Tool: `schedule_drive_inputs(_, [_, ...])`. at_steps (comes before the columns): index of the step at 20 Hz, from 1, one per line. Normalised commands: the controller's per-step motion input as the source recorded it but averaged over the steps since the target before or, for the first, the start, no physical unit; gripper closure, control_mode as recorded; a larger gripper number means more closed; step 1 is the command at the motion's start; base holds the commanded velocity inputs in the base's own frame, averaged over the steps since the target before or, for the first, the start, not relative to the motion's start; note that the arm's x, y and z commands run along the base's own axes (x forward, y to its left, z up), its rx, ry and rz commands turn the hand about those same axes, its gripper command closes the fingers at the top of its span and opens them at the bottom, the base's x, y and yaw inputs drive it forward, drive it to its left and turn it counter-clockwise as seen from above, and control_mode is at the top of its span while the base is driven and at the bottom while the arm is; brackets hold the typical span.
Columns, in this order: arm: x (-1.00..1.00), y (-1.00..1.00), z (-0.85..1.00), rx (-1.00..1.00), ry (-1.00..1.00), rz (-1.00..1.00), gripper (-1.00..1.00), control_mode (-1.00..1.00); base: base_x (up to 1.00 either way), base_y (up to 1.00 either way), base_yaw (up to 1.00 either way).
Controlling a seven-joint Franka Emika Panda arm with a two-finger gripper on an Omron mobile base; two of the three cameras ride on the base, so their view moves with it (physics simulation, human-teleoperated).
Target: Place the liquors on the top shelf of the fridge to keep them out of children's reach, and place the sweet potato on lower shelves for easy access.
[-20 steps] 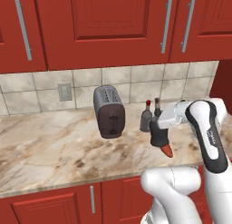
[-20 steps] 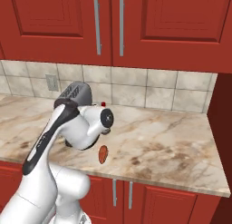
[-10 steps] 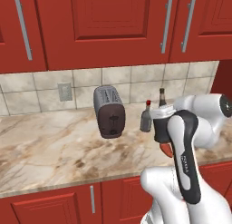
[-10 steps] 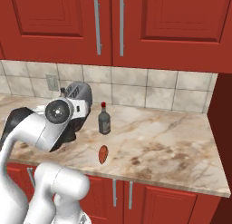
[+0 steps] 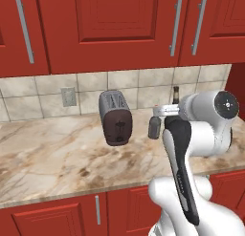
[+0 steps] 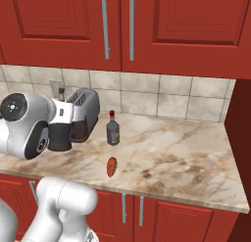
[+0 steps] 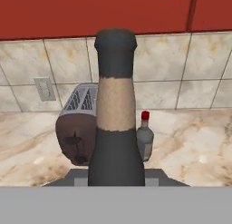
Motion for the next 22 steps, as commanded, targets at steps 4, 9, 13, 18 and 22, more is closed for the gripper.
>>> schedule_drive_inputs(4, [-0.41,-0.01,0.13,0.0,-0.02,-0.16,1.0,-1.0,0.0,0.0,0.0])
schedule_drive_inputs(9, [-0.34,0.0,0.2,0.0,-0.01,-0.11,1.0,-1.0,0.0,0.0,0.0])
schedule_drive_inputs(13, [-0.18,-0.02,0.09,0.0,0.0,-0.03,1.0,1.0,-0.21,-0.04,-0.02])
schedule_drive_inputs(18, [0.0,0.0,0.0,0.0,0.0,0.0,1.0,1.0,-0.61,-0.03,-0.01])
schedule_drive_inputs(22, [0.0,0.0,0.0,0.0,0.0,0.0,1.0,1.0,-0.85,-0.09,0.0])
